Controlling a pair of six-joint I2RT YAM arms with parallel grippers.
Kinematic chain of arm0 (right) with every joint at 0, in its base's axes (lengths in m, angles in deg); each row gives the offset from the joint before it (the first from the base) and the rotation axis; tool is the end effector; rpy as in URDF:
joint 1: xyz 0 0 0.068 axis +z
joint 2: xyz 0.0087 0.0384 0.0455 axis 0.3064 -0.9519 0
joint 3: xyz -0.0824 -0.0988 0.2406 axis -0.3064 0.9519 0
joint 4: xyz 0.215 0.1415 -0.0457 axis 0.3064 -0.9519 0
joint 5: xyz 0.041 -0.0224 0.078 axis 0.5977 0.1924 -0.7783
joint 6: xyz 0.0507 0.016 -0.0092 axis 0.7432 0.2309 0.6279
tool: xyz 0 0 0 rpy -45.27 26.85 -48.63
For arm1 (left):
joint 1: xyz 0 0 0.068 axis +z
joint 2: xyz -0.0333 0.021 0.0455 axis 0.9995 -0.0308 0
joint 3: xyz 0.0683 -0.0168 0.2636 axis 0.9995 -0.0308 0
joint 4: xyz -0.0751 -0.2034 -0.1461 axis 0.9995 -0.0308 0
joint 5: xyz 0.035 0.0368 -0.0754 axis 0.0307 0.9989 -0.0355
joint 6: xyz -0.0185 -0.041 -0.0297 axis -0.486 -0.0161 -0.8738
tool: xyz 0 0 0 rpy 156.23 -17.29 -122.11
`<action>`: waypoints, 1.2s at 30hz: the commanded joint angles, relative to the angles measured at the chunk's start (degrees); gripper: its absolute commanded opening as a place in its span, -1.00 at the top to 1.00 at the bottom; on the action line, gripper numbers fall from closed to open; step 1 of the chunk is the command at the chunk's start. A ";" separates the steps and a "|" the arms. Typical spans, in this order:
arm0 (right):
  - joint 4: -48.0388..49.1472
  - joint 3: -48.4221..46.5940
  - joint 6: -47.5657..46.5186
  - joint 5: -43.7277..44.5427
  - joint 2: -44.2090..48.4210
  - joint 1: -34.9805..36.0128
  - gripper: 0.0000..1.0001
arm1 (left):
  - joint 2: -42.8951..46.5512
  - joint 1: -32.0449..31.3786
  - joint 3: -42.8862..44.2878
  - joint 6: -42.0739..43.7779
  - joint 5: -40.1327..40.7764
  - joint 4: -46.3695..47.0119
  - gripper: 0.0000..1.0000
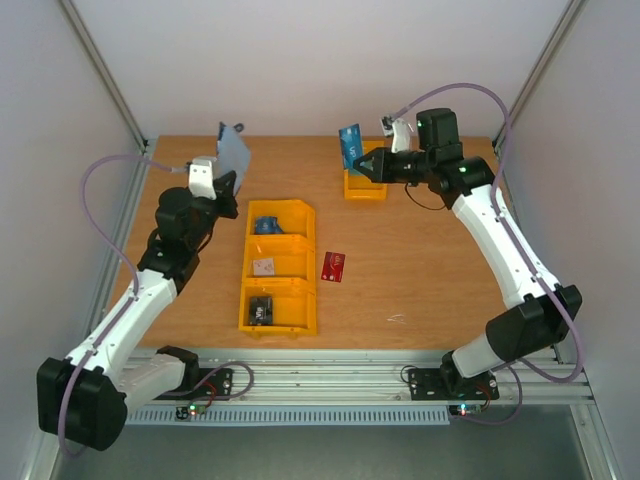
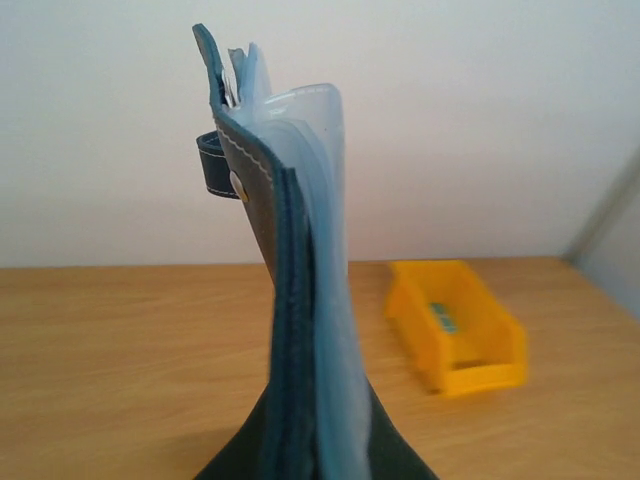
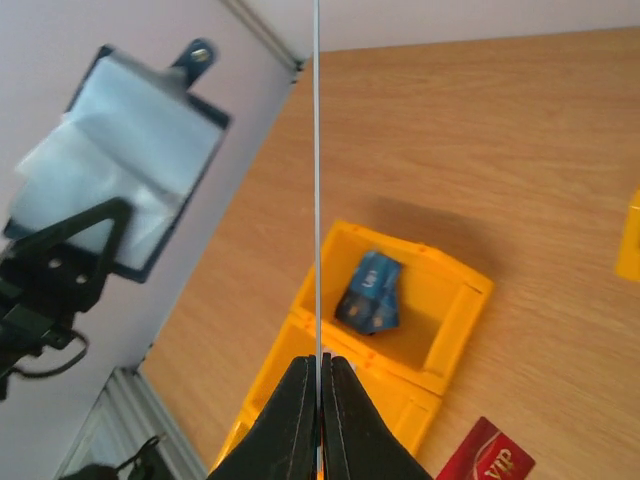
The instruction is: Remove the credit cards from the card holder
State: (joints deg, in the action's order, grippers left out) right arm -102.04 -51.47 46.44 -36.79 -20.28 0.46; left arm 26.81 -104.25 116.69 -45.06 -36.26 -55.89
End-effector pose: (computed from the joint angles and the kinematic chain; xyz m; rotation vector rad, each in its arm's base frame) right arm 0.3014 0.1219 0.4118 -0.8445 1.9242 0.7746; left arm 0.2383 -0.0730 0.3289 0.1619 1.6606 -0.4699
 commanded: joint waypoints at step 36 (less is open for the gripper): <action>-3.25 -44.94 0.95 14.46 -41.91 -3.72 0.98 | -36.59 12.73 31.65 9.92 13.27 -18.68 0.99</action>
State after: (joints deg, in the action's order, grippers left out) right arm -103.96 -94.12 46.10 -20.18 -61.85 -3.06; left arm -10.20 -91.79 146.44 -33.58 -22.66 -75.45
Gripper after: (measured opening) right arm 0.012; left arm 0.047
